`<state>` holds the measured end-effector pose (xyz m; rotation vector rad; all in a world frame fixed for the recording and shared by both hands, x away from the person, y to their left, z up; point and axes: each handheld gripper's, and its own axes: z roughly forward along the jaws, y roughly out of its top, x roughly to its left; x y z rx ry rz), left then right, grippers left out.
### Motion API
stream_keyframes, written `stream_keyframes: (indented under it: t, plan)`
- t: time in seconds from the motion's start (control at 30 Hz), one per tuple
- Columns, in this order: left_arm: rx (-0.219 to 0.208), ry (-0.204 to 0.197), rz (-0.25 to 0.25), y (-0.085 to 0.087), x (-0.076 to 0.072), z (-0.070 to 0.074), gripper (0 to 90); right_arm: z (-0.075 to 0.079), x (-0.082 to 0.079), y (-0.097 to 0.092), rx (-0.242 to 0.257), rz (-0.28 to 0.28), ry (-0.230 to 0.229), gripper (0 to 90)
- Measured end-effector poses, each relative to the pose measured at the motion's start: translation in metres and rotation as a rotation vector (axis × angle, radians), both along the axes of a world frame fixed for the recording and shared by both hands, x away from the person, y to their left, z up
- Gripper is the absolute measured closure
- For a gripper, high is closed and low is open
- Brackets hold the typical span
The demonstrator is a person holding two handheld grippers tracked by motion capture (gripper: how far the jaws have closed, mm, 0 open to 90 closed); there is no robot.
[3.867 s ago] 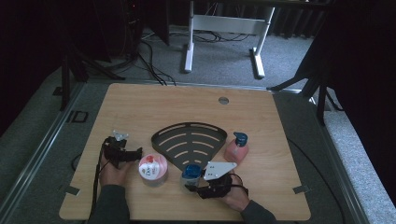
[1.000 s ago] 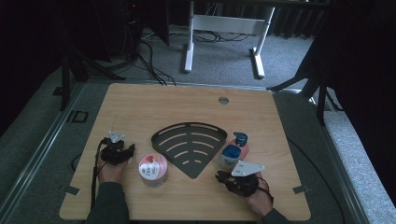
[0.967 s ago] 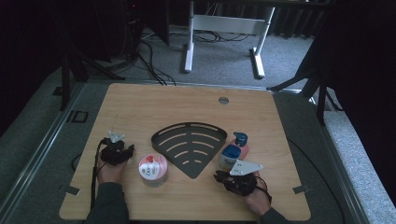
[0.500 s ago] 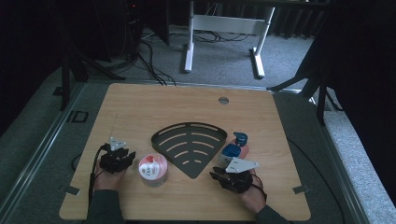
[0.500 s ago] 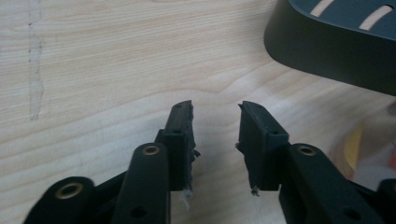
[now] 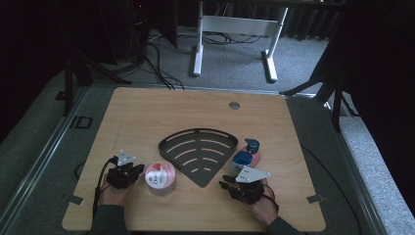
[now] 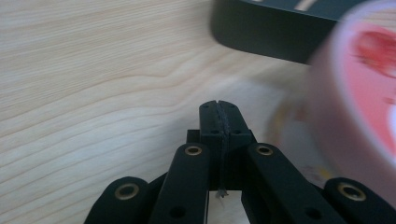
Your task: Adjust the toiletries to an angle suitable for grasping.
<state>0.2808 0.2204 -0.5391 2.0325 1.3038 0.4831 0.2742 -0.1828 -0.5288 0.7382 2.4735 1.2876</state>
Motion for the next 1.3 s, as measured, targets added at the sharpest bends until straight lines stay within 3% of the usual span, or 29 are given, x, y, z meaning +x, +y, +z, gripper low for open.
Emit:
stream_keyframes:
  t: [0.2, 0.27, 0.57, 0.83, 1.17, 1.3]
  plan:
    - [0.023, 0.017, -0.045, -0.009, -0.004, -0.001, 90.0, 0.000, -0.004, 0.006, -0.027, 0.016, -0.011, 81.7]
    - [0.038, 0.016, -0.045, -0.013, -0.007, -0.001, 90.0, 0.000, -0.006, 0.009, -0.038, 0.020, -0.011, 81.6]
    - [0.023, -0.010, -0.057, -0.012, -0.016, -0.002, 90.0, -0.003, -0.008, 0.016, -0.045, 0.039, 0.002, 79.4]
    - [0.029, -0.026, -0.119, -0.026, -0.019, 0.001, 89.8, -0.005, -0.009, 0.022, -0.053, 0.062, 0.009, 78.0]
    - [0.044, -0.032, -0.164, -0.036, -0.014, -0.001, 89.4, -0.005, -0.008, 0.032, -0.043, 0.083, 0.011, 76.3]
    - [0.025, -0.034, -0.176, -0.035, -0.005, -0.003, 89.5, -0.005, -0.007, 0.042, -0.045, 0.101, 0.008, 78.3]
